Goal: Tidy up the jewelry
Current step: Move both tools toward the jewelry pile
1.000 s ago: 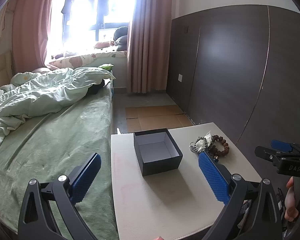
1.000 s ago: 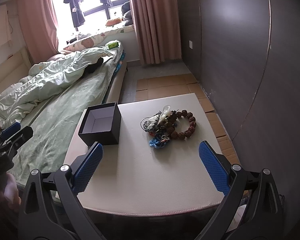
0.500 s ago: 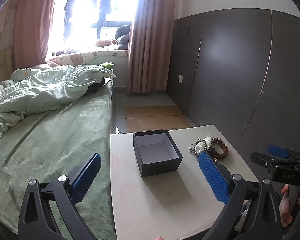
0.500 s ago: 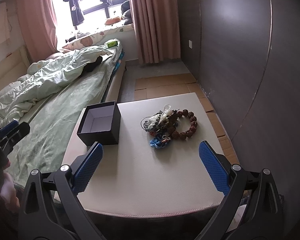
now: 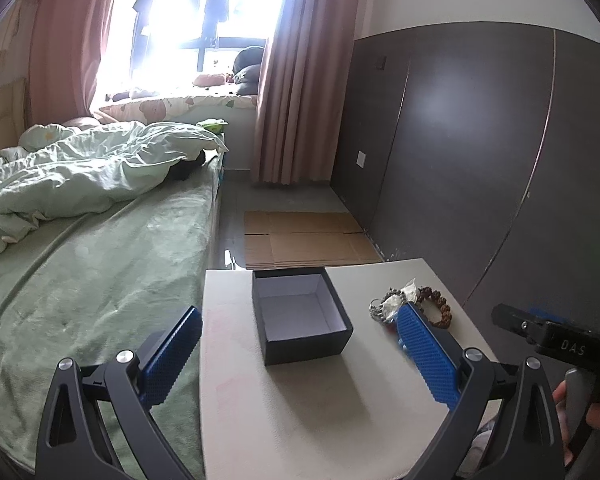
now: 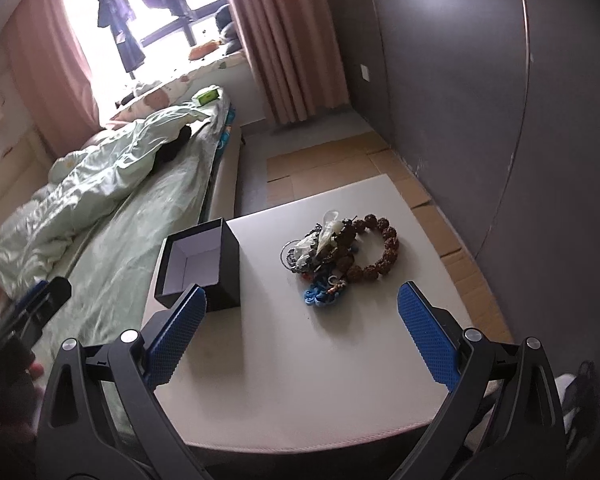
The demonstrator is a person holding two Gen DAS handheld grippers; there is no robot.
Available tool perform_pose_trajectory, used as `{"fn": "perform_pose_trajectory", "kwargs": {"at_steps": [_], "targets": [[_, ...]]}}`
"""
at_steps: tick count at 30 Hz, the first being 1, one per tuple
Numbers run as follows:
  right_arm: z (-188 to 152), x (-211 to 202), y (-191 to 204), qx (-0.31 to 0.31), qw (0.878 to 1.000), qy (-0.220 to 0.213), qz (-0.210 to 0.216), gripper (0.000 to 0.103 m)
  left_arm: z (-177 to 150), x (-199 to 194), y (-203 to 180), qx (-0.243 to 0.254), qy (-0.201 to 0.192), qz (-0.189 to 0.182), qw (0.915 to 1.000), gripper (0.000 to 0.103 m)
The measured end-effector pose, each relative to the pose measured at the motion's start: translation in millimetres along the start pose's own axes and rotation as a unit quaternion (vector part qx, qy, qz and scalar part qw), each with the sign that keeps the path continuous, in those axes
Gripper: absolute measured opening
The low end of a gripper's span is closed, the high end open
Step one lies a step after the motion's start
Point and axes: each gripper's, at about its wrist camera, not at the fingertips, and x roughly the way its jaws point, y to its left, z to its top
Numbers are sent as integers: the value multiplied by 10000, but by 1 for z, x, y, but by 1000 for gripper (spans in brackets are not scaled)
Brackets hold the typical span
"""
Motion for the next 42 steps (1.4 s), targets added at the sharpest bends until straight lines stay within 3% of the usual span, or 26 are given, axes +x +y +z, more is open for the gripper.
{"fn": "perform_pose_trajectory", "kwargs": {"at_steps": [9, 17, 23, 25, 30, 39, 42], "targets": [[11, 22, -15, 399, 9989, 19, -232, 96, 1, 28, -16, -24, 118, -155, 9998, 95], [22, 39, -39, 935, 9954, 70, -207, 96, 0, 60, -27, -286, 322, -534, 9976, 94], [27, 49, -50, 1263, 9917, 145, -214, 96, -3, 90, -45, -317, 611, -808, 9944, 78], [29, 52, -54, 1362, 9903, 91, -239, 92, -6, 104, -51, -273, 794, -915, 9923, 71], [32, 68, -65, 1512, 9879, 292, -194, 69, -11, 130, -60, -236, 1055, -1158, 9874, 54], [32, 90, -102, 2239, 9728, 582, -77, 48, -21, 180, -89, 80, 1354, -1438, 9803, 35], [34, 94, -112, 2369, 9694, 632, -113, 46, -26, 197, -102, 262, 1436, -1551, 9771, 30]]}}
